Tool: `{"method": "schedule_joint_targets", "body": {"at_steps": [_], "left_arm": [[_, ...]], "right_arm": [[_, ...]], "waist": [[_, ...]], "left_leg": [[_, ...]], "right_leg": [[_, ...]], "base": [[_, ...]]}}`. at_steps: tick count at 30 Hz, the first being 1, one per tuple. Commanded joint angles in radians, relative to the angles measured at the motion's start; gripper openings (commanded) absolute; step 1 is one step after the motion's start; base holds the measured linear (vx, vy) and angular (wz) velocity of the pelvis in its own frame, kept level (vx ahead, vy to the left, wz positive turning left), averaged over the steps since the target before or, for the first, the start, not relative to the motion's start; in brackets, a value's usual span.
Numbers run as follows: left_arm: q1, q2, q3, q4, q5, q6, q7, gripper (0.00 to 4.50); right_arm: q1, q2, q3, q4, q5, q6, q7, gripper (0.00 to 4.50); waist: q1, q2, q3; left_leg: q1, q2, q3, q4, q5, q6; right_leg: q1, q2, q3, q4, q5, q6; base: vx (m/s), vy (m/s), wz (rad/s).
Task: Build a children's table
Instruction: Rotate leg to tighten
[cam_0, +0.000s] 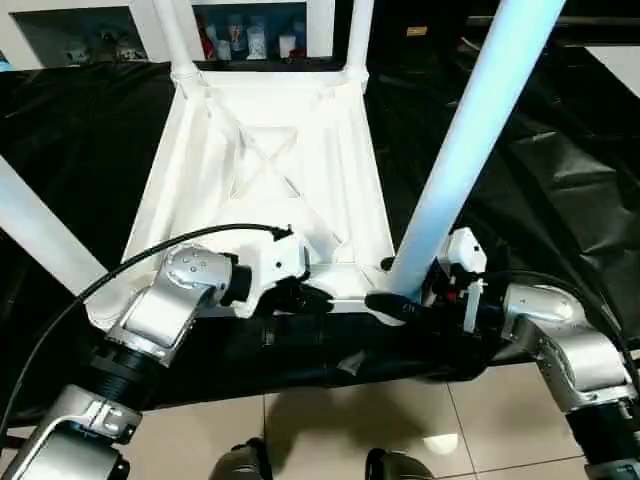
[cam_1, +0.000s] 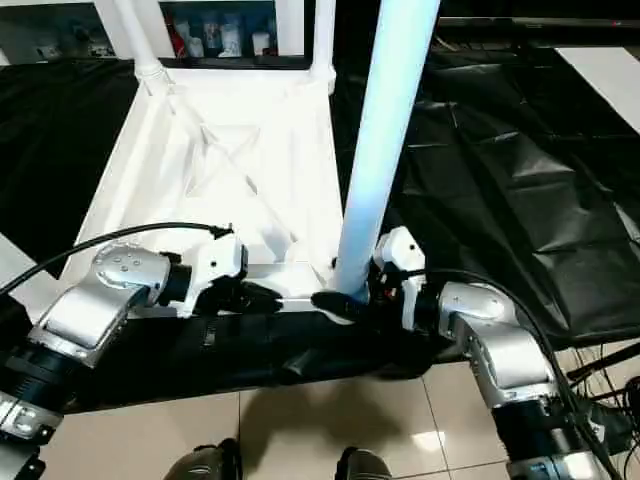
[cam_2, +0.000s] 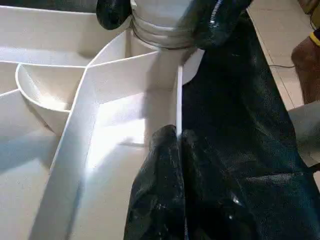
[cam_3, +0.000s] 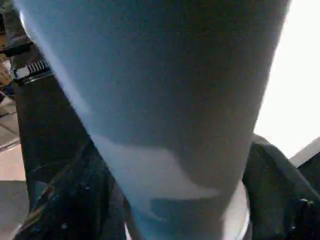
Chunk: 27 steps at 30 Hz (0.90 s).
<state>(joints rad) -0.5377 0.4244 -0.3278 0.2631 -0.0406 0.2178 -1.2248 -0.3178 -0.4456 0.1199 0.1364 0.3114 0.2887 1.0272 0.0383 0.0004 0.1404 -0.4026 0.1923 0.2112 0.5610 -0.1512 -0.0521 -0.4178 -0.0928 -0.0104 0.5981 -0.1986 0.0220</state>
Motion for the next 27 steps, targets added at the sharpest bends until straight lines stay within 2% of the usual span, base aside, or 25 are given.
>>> {"method": "schedule_joint_targets", "body": {"at_steps": [1,8,15,17,21,22,27], "left_arm": [[0.033,-0.015,-0.057,0.032,0.011,0.013,-0.014,0.00],[0.030,-0.012,-0.055,0.038,0.014,0.010,-0.014,0.00],[0.029,-0.008,-0.053,0.038,0.014,0.011,-0.015,0.00],[0.029,-0.008,-0.053,0.038,0.013,0.013,-0.016,0.00],[0.029,-0.006,-0.053,0.039,0.013,0.012,-0.018,0.00],[0.029,-0.006,-0.053,0.039,0.013,0.012,-0.018,0.00],[0.029,-0.005,-0.053,0.039,0.013,0.013,-0.019,0.00]], "right_arm": [[0.007,-0.004,0.025,-0.031,-0.004,-0.002,0.013,3.76],[0.010,-0.022,0.039,-0.016,-0.027,0.002,0.022,3.76],[0.002,-0.004,0.022,-0.002,-0.015,0.009,0.000,3.76],[0.002,-0.002,0.020,-0.002,-0.010,0.012,0.001,3.49],[0.002,-0.004,0.023,-0.004,-0.008,0.019,0.005,3.30],[0.003,-0.005,0.024,-0.005,-0.008,0.021,0.005,3.06],[0.007,-0.008,0.027,-0.007,-0.010,0.018,0.009,2.73]], "waist": [[0.000,-0.010,-0.063],[0.000,-0.009,-0.063],[-0.001,-0.009,-0.062],[-0.001,-0.009,-0.061],[0.000,-0.008,-0.060],[0.000,-0.008,-0.060],[0.000,-0.008,-0.058]], "left_leg": [[0.030,0.033,-0.011,-0.049,-0.101,0.146],[0.031,0.033,-0.012,-0.049,-0.104,0.141],[0.030,0.033,-0.012,-0.050,-0.113,0.138],[0.030,0.033,-0.012,-0.051,-0.118,0.136],[0.030,0.033,-0.012,-0.052,-0.117,0.134],[0.031,0.033,-0.012,-0.051,-0.117,0.135],[0.031,0.034,-0.012,-0.054,-0.132,0.127]], "right_leg": [[0.045,-0.030,0.022,-0.045,0.040,-0.309],[0.044,-0.030,0.022,-0.045,0.041,-0.307],[0.044,-0.030,0.022,-0.046,0.031,-0.307],[0.043,-0.030,0.022,-0.047,0.026,-0.307],[0.043,-0.030,0.023,-0.048,0.026,-0.305],[0.043,-0.030,0.023,-0.048,0.028,-0.306],[0.041,-0.030,0.023,-0.050,0.004,-0.301]], "base": [[0.000,0.000,0.00],[0.000,0.000,0.00],[0.000,0.000,0.00],[0.000,0.000,0.00],[0.000,0.000,0.00],[0.000,0.000,0.00],[0.000,0.000,0.00]]}}
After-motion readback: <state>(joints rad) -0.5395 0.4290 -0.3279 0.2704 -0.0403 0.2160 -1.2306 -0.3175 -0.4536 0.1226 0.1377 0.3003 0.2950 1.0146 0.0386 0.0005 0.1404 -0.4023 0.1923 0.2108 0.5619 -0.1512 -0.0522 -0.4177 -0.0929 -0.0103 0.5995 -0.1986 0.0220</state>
